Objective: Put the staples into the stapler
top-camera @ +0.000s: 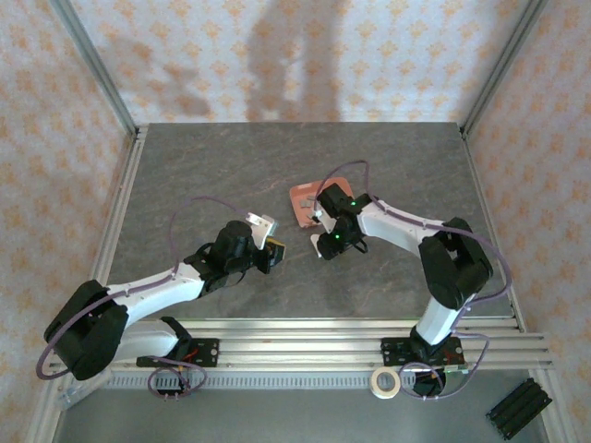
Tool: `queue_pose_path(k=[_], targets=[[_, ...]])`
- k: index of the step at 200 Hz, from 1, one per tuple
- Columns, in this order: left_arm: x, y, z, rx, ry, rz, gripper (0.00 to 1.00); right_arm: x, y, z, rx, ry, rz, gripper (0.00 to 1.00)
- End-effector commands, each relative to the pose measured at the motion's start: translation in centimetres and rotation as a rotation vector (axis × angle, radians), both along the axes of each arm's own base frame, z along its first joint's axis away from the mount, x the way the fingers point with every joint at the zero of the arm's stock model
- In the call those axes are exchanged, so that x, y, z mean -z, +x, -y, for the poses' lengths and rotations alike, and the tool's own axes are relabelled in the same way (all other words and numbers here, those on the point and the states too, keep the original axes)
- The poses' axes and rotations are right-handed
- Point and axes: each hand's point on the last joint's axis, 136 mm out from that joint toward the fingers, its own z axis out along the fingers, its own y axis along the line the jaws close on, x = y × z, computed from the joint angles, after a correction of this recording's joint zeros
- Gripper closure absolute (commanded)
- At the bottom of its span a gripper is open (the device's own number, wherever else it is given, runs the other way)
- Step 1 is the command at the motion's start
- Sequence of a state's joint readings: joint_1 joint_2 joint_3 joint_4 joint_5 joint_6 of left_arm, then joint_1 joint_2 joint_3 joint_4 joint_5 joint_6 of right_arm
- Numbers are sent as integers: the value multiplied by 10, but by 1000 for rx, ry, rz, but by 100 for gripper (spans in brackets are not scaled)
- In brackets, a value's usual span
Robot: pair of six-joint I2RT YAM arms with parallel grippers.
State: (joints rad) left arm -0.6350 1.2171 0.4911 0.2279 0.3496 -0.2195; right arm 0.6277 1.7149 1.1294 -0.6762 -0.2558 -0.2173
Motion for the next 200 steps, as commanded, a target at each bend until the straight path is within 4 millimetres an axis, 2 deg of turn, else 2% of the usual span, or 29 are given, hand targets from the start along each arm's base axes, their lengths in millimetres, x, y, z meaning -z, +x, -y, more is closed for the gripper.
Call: queue_pose_path(k=[1, 72, 149, 200], targets=[[-17, 8, 2, -24, -26, 43, 79, 7, 5, -5, 14, 0, 10, 48], [-18, 7, -1, -33, -21, 49, 79, 17, 7, -10, 9, 2, -4, 54], [-21, 9, -2, -44, -13, 51, 79, 24, 19, -16, 2, 10, 30, 56], [-23, 9, -4, -52, -11, 53, 79, 11, 23, -23, -2, 61, 73, 75]])
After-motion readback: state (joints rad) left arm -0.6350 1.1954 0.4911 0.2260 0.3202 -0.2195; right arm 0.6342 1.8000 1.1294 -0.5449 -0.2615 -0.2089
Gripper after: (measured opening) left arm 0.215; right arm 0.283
